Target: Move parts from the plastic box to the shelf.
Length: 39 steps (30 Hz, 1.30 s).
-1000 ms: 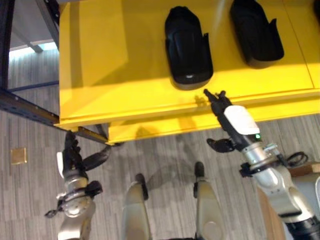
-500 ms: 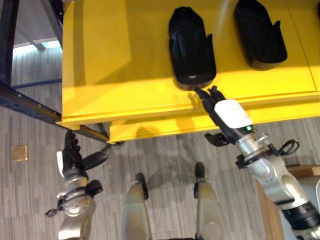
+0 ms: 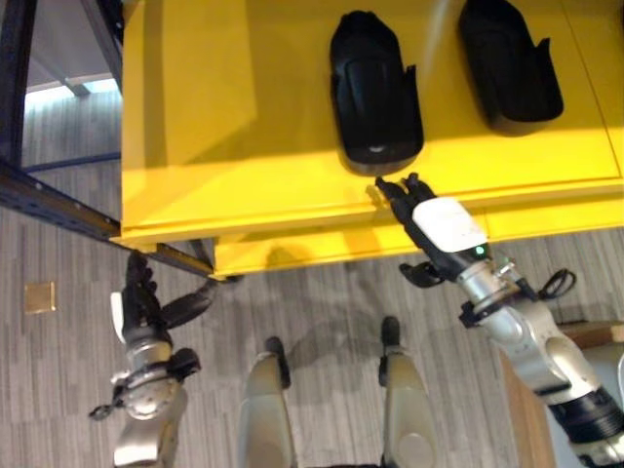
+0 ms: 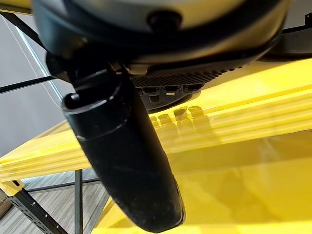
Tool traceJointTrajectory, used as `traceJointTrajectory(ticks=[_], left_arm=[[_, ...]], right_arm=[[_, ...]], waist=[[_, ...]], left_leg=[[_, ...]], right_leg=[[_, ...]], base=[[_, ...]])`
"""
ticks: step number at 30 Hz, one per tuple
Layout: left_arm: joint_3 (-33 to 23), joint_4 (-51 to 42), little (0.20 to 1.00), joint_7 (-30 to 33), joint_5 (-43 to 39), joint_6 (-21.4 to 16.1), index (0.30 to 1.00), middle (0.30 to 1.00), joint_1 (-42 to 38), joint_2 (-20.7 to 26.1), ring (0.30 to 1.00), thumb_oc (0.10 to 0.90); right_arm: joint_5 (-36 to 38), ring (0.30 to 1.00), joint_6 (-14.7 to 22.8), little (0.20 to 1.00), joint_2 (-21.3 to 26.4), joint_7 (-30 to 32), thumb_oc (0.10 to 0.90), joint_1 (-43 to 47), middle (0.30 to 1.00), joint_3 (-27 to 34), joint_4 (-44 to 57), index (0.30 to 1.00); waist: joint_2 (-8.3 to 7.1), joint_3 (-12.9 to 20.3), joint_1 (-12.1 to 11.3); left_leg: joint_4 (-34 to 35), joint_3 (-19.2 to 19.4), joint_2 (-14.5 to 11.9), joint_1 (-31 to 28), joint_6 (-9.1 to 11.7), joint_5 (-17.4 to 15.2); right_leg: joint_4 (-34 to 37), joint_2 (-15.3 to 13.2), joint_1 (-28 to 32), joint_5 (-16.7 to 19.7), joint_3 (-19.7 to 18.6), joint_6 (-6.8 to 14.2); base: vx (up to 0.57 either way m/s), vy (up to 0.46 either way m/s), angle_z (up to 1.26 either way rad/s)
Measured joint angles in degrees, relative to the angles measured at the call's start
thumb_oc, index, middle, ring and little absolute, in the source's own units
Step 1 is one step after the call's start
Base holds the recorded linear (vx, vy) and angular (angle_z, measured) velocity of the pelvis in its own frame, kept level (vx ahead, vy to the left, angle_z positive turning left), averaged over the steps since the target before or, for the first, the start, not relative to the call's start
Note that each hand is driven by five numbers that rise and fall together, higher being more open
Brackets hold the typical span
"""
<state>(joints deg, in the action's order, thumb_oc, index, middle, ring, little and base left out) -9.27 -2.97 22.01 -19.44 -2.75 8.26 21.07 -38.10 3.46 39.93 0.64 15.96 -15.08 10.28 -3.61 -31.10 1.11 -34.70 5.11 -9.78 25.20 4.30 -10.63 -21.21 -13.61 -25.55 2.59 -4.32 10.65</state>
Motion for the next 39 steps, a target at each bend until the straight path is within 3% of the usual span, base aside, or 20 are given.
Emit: traceJointTrajectory(ticks=[15,19,39], left_arm=[[0.02,0.2,1.0,-0.03,-0.01,-0.19,1.0,1.0,-0.47,0.0,1.0,0.9],[0.08,0.34,1.0,-0.04,-0.02,-0.21,1.0,1.0,-0.84,-0.03,1.0,0.9],[0.07,0.69,1.0,-0.03,-0.45,-0.27,1.0,1.0,-0.9,-0.02,1.0,0.9]], right_arm=[[-0.04,1.0,-0.18,1.0,0.06,-0.37,0.9,2.56,1.0,-1.76,-4.28,1.0],[-0.06,1.0,-0.65,1.0,0.05,-0.37,0.9,6.84,1.0,-4.57,-6.28,1.0],[0.02,1.0,-2.31,1.0,-0.2,-0.11,0.9,10.1,1.0,-4.99,-9.07,1.0]], waist=[[0.58,-0.06,-0.29],[0.63,-0.07,-1.12],[0.63,-0.07,-1.73]], left_leg=[[-0.05,-0.64,0.46,0.78,0.15,0.14],[-0.08,-0.65,0.73,0.81,0.2,0.17],[-1.04,-1.18,0.88,1.69,0.14,0.12]], right_leg=[[-2.01,-0.33,-1.23,-1.1,0.19,-0.04],[-3.03,-0.63,-1.81,-1.61,0.15,-0.13],[-3.72,-0.7,-2.13,-1.78,0.26,-0.15]], base=[[0.0,-0.003,0.01],[0.0,-0.003,0.02],[0.0,0.0,0.0]])
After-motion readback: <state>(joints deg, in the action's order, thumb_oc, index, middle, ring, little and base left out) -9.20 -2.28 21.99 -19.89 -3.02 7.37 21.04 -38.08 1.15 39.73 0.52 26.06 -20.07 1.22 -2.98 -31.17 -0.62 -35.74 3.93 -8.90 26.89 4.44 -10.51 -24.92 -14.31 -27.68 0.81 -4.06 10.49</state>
